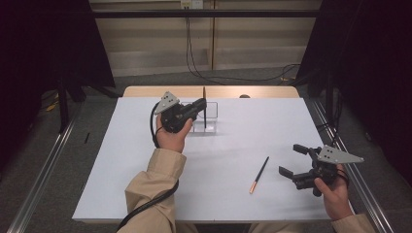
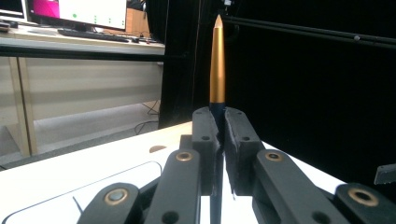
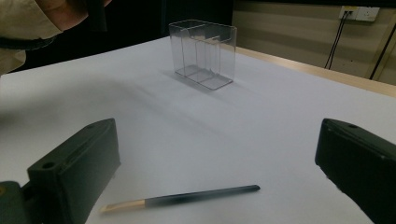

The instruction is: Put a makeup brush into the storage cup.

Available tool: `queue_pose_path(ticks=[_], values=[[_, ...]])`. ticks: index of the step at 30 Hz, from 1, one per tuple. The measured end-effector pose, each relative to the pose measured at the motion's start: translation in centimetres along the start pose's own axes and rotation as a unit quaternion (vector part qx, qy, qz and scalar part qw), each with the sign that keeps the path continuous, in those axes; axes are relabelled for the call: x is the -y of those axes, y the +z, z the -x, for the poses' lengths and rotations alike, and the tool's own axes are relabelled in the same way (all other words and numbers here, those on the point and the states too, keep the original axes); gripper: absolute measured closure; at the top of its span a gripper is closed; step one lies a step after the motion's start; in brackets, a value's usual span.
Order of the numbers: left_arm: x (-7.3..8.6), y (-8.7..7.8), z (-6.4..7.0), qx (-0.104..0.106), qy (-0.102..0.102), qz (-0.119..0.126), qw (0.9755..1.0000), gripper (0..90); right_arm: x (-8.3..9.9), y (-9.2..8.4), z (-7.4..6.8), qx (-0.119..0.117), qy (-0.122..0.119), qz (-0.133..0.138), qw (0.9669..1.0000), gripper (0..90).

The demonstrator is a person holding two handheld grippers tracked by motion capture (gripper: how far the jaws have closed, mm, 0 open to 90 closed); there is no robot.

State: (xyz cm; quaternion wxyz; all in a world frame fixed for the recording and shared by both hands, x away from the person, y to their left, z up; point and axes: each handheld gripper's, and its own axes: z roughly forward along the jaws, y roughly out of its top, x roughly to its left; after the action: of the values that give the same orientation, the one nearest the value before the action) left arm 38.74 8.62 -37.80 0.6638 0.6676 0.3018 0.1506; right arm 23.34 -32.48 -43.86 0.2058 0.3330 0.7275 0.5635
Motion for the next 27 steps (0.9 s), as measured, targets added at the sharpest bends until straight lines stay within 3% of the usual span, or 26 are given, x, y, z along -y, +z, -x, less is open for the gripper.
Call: queue_pose_path(ticks=[1, 3, 20, 22, 24, 27], values=[[0.0, 0.0, -0.1, 0.000, 0.007, -0.006, 1.0000, 83.7, 0.0, 0.0, 0.0, -0.001, -0.001, 0.001, 1.0000, 0.0], [0.0, 0.3, -0.1, 0.001, 0.000, -0.003, 1.0000, 83.7, 0.0, 0.0, 0.0, -0.001, -0.001, 0.001, 1.0000, 0.0], [-0.1, 1.6, -0.5, -0.008, 0.003, 0.001, 1.0000, 83.7, 0.1, -0.1, 0.1, -0.005, 0.001, -0.001, 1.0000, 0.0], [-0.2, 1.7, -0.6, -0.007, 0.015, -0.007, 0.9998, 83.6, 0.0, -0.1, 0.1, -0.005, 0.002, 0.000, 1.0000, 0.0], [-0.3, 1.9, -0.6, -0.012, 0.004, 0.001, 0.9999, 83.7, 0.0, -0.1, 0.1, -0.005, 0.002, 0.000, 1.0000, 0.0], [-0.5, 2.1, -0.7, -0.016, 0.009, 0.002, 0.9998, 83.7, 0.1, -0.1, 0.2, -0.004, 0.001, -0.001, 1.0000, 0.0]])
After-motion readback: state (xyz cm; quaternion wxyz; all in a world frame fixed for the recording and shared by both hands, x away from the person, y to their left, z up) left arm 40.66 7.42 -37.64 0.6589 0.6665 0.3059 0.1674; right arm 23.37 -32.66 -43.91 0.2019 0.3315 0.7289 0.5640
